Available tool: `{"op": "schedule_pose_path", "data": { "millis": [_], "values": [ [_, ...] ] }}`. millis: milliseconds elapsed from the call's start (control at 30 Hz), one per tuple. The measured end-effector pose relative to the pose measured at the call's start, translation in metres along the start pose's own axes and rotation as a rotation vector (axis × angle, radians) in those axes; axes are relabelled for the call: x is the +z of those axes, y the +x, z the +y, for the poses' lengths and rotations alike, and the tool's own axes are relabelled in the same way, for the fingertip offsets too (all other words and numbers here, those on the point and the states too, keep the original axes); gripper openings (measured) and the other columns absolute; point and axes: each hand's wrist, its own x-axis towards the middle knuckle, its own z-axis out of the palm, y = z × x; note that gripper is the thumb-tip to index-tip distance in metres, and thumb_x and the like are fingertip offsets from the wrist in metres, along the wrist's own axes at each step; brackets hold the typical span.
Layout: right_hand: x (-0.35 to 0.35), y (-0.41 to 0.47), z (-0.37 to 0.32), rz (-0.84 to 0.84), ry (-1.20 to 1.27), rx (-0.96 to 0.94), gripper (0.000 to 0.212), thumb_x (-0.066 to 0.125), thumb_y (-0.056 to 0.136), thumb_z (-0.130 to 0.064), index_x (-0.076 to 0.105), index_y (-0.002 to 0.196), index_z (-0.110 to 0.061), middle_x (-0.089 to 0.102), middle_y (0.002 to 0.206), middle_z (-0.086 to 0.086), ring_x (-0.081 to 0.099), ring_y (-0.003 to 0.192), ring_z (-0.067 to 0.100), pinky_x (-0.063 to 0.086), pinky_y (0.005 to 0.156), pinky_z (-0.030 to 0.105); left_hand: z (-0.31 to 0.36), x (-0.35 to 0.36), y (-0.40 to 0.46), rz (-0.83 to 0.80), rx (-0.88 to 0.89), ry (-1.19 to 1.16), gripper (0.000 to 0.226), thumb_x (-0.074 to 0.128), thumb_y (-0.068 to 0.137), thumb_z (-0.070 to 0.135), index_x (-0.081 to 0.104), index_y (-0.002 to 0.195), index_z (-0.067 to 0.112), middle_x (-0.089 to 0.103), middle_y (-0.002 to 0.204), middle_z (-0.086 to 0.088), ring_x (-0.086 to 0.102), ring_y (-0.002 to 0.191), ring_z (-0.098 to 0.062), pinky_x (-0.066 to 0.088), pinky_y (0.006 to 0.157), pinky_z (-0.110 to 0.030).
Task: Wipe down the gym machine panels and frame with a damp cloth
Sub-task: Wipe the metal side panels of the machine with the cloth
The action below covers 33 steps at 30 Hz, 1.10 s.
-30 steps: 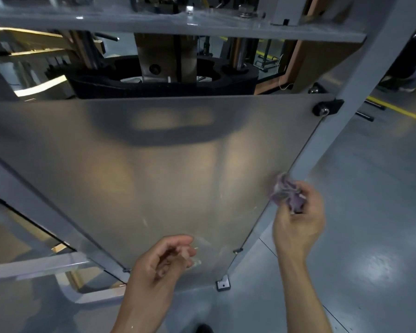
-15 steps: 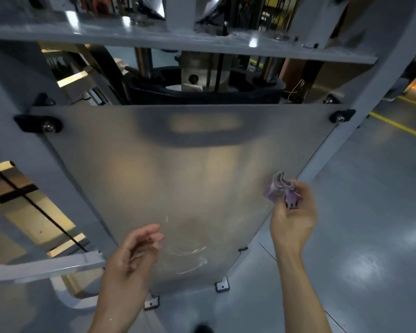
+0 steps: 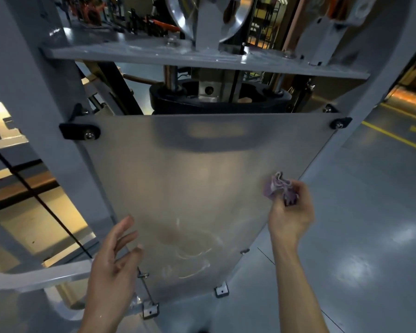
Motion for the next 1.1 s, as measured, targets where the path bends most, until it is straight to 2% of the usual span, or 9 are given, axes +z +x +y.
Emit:
{"op": "schedule_pose_path", "data": {
  "millis": [100, 167, 233, 333, 500, 633, 800, 1033, 1100],
  "values": [
    [0.026, -0.036, -0.006, -0.093, 0.06, -0.036, 0.032, 0.056, 0.082, 0.003, 0.065, 0.101, -0.021, 0.071, 0.098, -0.002, 0.071, 0.085, 0.015, 0.062, 0.078, 0.042, 0.002, -0.005, 0.002, -0.029, -0.016, 0.001, 0.061, 0.058, 0.099, -0.006, 0.054, 0.139, 0.04, 0.059, 0.139, 0.024, 0.057, 0.129, -0.002, 0.047, 0.1, -0.034],
    [0.041, -0.067, -0.013, -0.204, 0.058, -0.068, 0.032, 0.059, 0.08, -0.003, 0.066, 0.102, -0.025, 0.07, 0.1, -0.01, 0.071, 0.09, 0.021, 0.061, 0.079, 0.048, 0.003, -0.007, 0.004, -0.059, -0.03, 0.023, 0.062, 0.059, 0.1, -0.003, 0.053, 0.142, 0.042, 0.057, 0.138, 0.029, 0.055, 0.13, 0.001, 0.047, 0.104, -0.038],
    [0.043, -0.083, -0.02, -0.276, 0.056, -0.101, 0.036, 0.065, 0.08, 0.004, 0.067, 0.103, -0.022, 0.069, 0.1, -0.008, 0.07, 0.093, 0.013, 0.06, 0.082, 0.038, 0.004, -0.007, 0.006, -0.096, -0.033, 0.042, 0.061, 0.059, 0.101, 0.0, 0.051, 0.145, 0.042, 0.055, 0.138, 0.032, 0.053, 0.13, 0.005, 0.046, 0.106, -0.037],
    [0.029, -0.067, -0.024, -0.178, -0.025, -0.121, 0.036, 0.063, 0.079, 0.004, 0.065, 0.098, -0.026, 0.066, 0.092, -0.015, 0.062, 0.085, -0.004, 0.049, 0.077, 0.014, 0.005, -0.007, 0.008, -0.145, -0.025, 0.061, 0.062, 0.06, 0.101, 0.003, 0.048, 0.147, 0.041, 0.054, 0.141, 0.032, 0.051, 0.128, 0.012, 0.044, 0.101, -0.025],
    [0.03, -0.054, -0.028, -0.022, -0.01, -0.011, 0.034, 0.063, 0.083, 0.003, 0.061, 0.09, -0.031, 0.064, 0.084, -0.009, 0.061, 0.076, 0.005, 0.051, 0.069, 0.025, 0.004, -0.018, 0.009, -0.172, -0.027, 0.084, 0.064, 0.061, 0.101, 0.008, 0.044, 0.152, 0.042, 0.053, 0.145, 0.03, 0.05, 0.132, 0.007, 0.043, 0.101, -0.024],
    [0.063, -0.109, -0.047, -0.201, 0.033, -0.078, 0.029, 0.061, 0.071, 0.002, 0.063, 0.093, -0.017, 0.063, 0.082, -0.001, 0.061, 0.071, 0.014, 0.052, 0.064, 0.033, 0.005, -0.029, 0.013, -0.173, -0.037, 0.103, 0.067, 0.061, 0.101, 0.007, 0.042, 0.152, 0.045, 0.051, 0.146, 0.029, 0.049, 0.133, 0.005, 0.044, 0.106, -0.033],
    [0.08, -0.151, -0.072, -0.429, 0.047, -0.212, 0.02, 0.07, 0.073, 0.001, 0.066, 0.089, -0.011, 0.06, 0.085, 0.0, 0.058, 0.076, 0.005, 0.043, 0.067, 0.015, 0.004, -0.037, 0.018, -0.171, -0.042, 0.104, 0.07, 0.061, 0.1, 0.002, 0.042, 0.152, 0.046, 0.052, 0.145, 0.03, 0.05, 0.131, 0.007, 0.045, 0.101, -0.028],
    [0.062, -0.11, -0.07, -0.097, 0.132, -0.011, 0.037, 0.06, 0.08, 0.025, 0.056, 0.085, -0.011, 0.056, 0.074, -0.008, 0.061, 0.067, -0.007, 0.048, 0.066, 0.006, -0.001, -0.056, 0.018, -0.236, -0.064, 0.088, 0.075, 0.061, 0.1, 0.004, 0.04, 0.151, 0.054, 0.049, 0.146, 0.035, 0.046, 0.132, 0.014, 0.045, 0.113, -0.037],
    [0.069, -0.116, -0.069, -0.097, 0.117, -0.014, 0.041, 0.06, 0.081, 0.021, 0.057, 0.086, -0.019, 0.055, 0.075, -0.011, 0.062, 0.071, 0.006, 0.062, 0.074, 0.031, -0.003, -0.06, 0.018, -0.261, -0.051, 0.092, 0.074, 0.062, 0.1, 0.006, 0.04, 0.15, 0.055, 0.047, 0.147, 0.037, 0.045, 0.134, 0.013, 0.045, 0.114, -0.038]
  ]
}}
